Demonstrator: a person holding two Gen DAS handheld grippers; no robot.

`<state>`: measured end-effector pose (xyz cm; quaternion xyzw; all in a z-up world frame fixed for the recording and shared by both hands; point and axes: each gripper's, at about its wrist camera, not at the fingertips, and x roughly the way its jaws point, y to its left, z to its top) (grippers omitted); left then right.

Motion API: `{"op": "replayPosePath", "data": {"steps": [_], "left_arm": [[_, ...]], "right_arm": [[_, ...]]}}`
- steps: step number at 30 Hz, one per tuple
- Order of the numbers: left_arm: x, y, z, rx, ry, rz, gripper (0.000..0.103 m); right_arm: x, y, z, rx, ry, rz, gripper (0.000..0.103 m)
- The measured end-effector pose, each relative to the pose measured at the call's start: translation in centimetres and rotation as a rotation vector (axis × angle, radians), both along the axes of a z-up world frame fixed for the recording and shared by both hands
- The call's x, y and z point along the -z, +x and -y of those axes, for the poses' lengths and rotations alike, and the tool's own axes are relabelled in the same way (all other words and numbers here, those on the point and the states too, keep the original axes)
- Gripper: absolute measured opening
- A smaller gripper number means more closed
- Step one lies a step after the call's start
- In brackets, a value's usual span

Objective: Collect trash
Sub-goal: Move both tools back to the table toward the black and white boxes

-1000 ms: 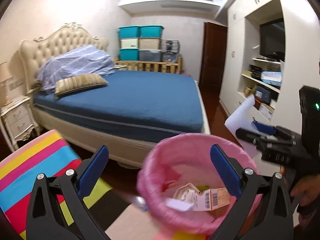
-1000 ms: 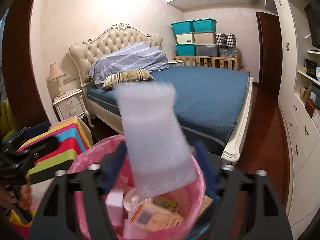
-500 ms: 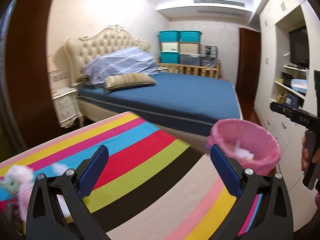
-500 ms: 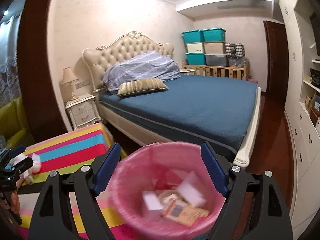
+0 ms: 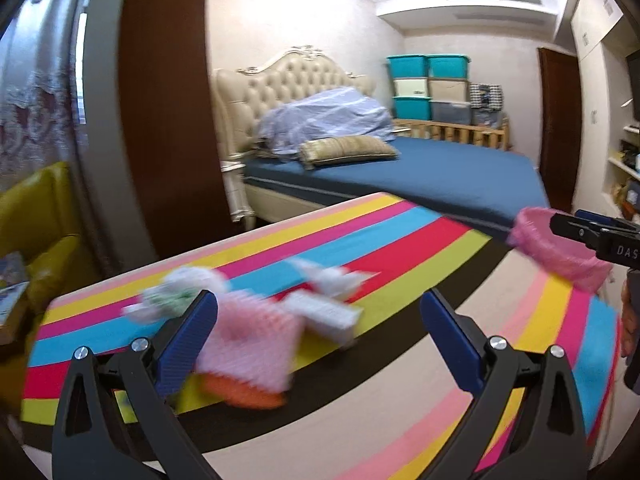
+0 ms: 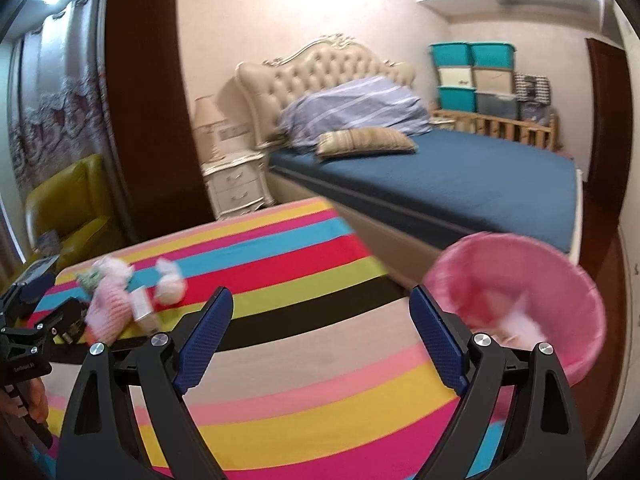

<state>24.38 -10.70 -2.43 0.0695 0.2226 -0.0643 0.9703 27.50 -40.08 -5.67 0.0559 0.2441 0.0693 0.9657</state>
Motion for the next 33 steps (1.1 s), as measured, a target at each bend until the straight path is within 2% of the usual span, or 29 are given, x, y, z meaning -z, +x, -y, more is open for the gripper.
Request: {"op": "replayPosePath", "data": {"steps": [4,13,17,23,30,33], "left_arm": [[0.6,-1.4,-4.4,-0.097,0.016,-0.014,0.098],[2.5,-1.8,-12.6,-0.277,-0.025,-0.082,0.098],[3.3,-1.1,-14.4,-0.305,-0.035,-0.125,0.098],[4.4,0.5,-15.0,-0.308,-0.032,-0.176,0.098],[5.4,2.8,-15.6,-0.289,-0.041,-0.270,0.078],[6.0,3.6,-15.5,-0.274,-0.038,-0.311,0.070]], "right_arm": [[0.9,0.4,-3.3,-0.043,0.009,-0.040,0.085],[3.0,1.7,-9.9,-0.160,-0.012,-0.117,0.085],[3.9,2.7,-12.4,-0.216,-0.042,-0.148,0.085],[5.2,4.4,-15.1,-0.270,-0.078,-0.184,0.085],[5.9,7.0,-17.5,-0.326,-0.106,-0.251,0.084],[6.1,8.2,-18.4,-0.348,-0.120,-0.276,0.079]]}}
